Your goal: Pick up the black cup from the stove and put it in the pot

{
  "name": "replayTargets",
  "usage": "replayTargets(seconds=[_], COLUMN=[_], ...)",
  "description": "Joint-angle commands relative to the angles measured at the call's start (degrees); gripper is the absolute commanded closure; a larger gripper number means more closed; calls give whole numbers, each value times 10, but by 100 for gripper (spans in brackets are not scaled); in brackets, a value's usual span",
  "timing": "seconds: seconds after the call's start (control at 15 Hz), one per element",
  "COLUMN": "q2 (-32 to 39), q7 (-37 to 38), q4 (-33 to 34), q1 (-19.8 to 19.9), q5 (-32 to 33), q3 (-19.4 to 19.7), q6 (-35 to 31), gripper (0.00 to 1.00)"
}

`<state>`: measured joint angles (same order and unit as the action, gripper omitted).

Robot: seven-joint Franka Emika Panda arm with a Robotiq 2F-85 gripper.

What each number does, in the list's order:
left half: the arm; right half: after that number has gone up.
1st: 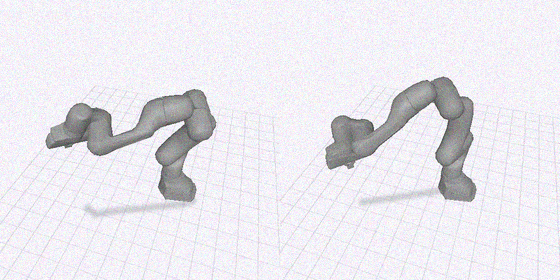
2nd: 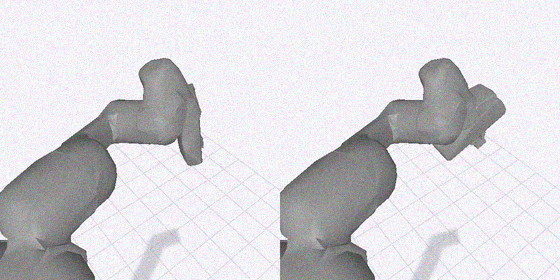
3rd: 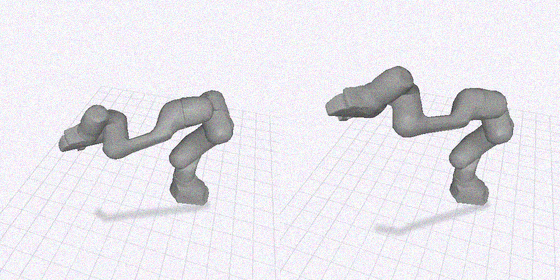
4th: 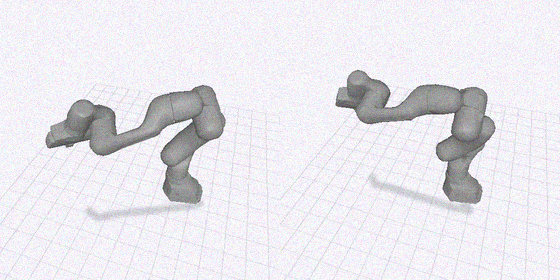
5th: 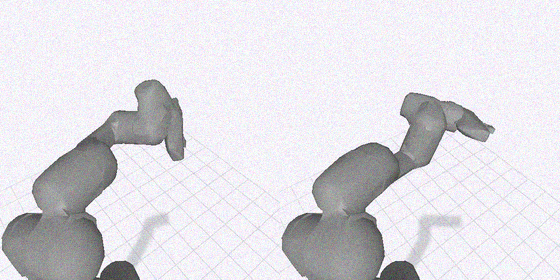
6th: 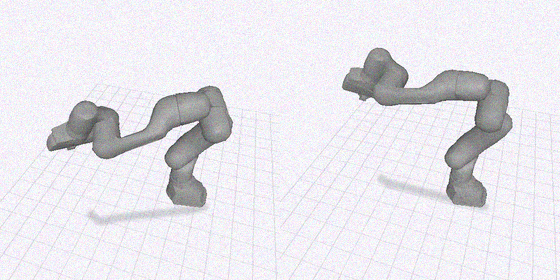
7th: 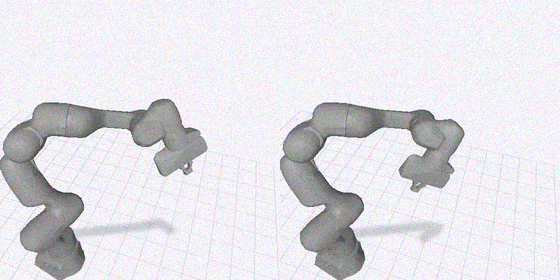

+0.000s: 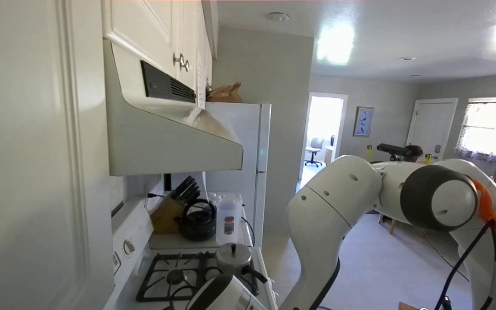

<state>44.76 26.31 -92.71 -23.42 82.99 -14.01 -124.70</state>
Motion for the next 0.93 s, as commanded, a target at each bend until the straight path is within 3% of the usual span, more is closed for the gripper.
replayTargets(seconds=[0.0,0.07,0.13,0.27,0.6,0.87], q2=[22,24,25,28,10,-44], q7=[-35,-38,-41,-43,-24,61], q4=[33,36,39,43,31,-24], q1=[-10,-10,-11,-11,-1,20], q5=[-27,-32,-35,-40,-55,-91], q3=[6,6,6,7,5,3], q6=[25,28,30,31,16,-22], gripper=[99,99,69,62,27,1])
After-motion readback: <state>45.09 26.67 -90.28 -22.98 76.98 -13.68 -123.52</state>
